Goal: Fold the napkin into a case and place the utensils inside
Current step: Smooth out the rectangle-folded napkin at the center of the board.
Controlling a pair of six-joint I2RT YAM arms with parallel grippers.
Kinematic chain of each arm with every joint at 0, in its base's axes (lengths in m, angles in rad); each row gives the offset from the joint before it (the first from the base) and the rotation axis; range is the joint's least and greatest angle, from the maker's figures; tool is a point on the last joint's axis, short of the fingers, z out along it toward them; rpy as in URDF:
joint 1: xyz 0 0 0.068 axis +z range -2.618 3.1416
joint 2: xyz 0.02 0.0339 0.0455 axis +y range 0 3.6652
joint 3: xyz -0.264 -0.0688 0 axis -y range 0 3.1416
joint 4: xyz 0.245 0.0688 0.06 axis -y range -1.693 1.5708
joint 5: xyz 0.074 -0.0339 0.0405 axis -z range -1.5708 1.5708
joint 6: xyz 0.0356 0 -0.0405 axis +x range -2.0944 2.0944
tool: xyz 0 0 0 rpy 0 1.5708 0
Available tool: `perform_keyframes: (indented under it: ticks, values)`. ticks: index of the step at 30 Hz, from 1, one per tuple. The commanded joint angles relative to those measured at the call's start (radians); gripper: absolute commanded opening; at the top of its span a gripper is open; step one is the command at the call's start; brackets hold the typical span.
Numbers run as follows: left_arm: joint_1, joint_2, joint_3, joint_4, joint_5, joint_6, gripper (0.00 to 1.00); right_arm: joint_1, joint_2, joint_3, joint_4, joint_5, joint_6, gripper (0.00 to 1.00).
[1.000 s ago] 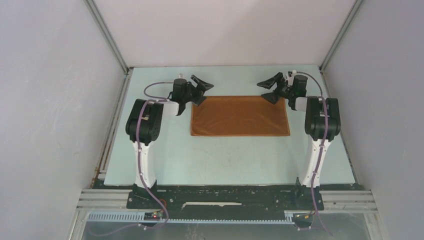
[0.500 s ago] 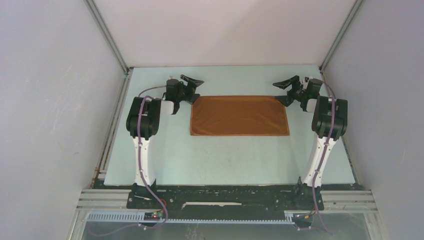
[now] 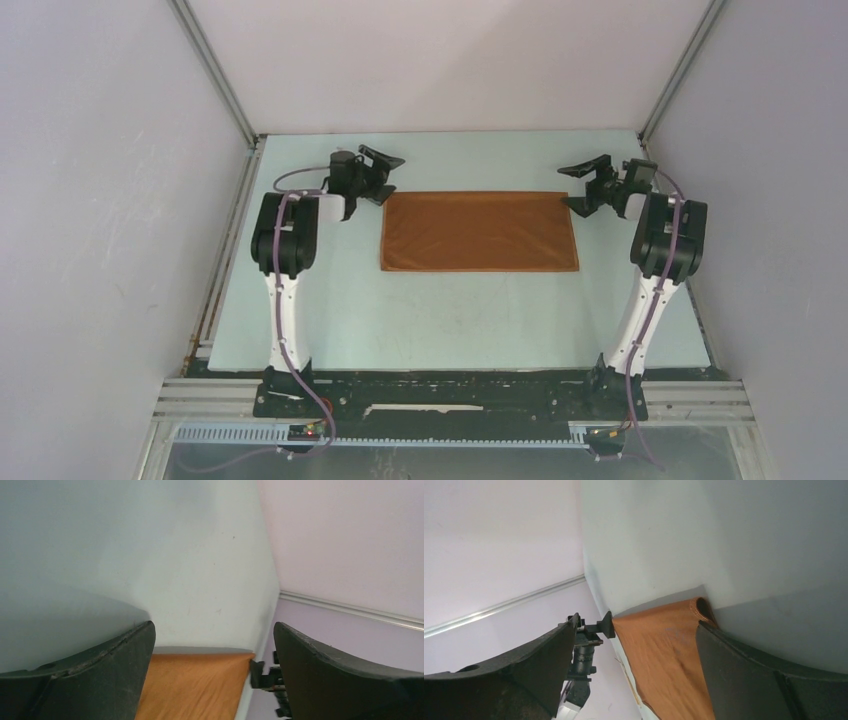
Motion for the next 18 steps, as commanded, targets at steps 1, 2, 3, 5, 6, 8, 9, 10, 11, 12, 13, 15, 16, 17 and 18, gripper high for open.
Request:
perform_keyframes:
  ticks: [1,2,3,5,6,8,9,10,11,12,13,15,16,17,18]
  values:
    - [0.031,0.028,0.076,-0.159,0.013,0.154,1.0,-0.086,0.015,0.051,-0.272,0.122,-0.152,0.99]
    - [0.029,0.032,0.128,-0.208,0.024,0.21,1.0,-0.097,0.011,0.064,-0.302,0.119,-0.181,0.99]
    - [0.027,0.024,0.175,-0.283,0.022,0.278,1.0,-0.103,0.003,0.083,-0.353,0.123,-0.216,0.99]
    - [0.023,-0.014,0.256,-0.399,0.017,0.392,1.0,-0.101,-0.03,0.144,-0.487,0.168,-0.337,1.0]
    - [0.021,-0.039,0.283,-0.445,0.021,0.431,1.0,-0.093,-0.047,0.181,-0.565,0.191,-0.393,1.0]
    - [0.016,-0.101,0.32,-0.552,0.003,0.493,1.0,-0.072,-0.107,0.234,-0.694,0.273,-0.504,1.0]
    - [0.012,-0.138,0.326,-0.582,-0.016,0.515,1.0,-0.061,-0.143,0.234,-0.72,0.317,-0.541,1.0]
    - [0.005,-0.168,0.327,-0.601,-0.026,0.528,1.0,-0.052,-0.178,0.227,-0.739,0.349,-0.571,1.0]
    - [-0.002,-0.196,0.323,-0.618,-0.028,0.532,1.0,-0.046,-0.21,0.216,-0.751,0.359,-0.587,1.0]
    - [-0.011,-0.223,0.313,-0.633,-0.024,0.53,1.0,-0.04,-0.237,0.202,-0.756,0.346,-0.592,1.0]
    - [-0.022,-0.243,0.297,-0.641,-0.013,0.525,1.0,-0.038,-0.263,0.181,-0.76,0.324,-0.59,1.0]
    - [-0.052,-0.284,0.23,-0.642,0.011,0.516,1.0,-0.037,-0.318,0.113,-0.748,0.323,-0.586,1.0]
    - [-0.074,-0.304,0.199,-0.643,0.016,0.514,1.0,-0.036,-0.345,0.075,-0.747,0.339,-0.586,1.0]
    - [-0.096,-0.321,0.167,-0.642,0.022,0.514,1.0,-0.036,-0.371,0.037,-0.74,0.347,-0.588,1.0]
    - [-0.129,-0.334,0.138,-0.643,0.026,0.512,1.0,-0.036,-0.393,-0.01,-0.74,0.355,-0.596,1.0]
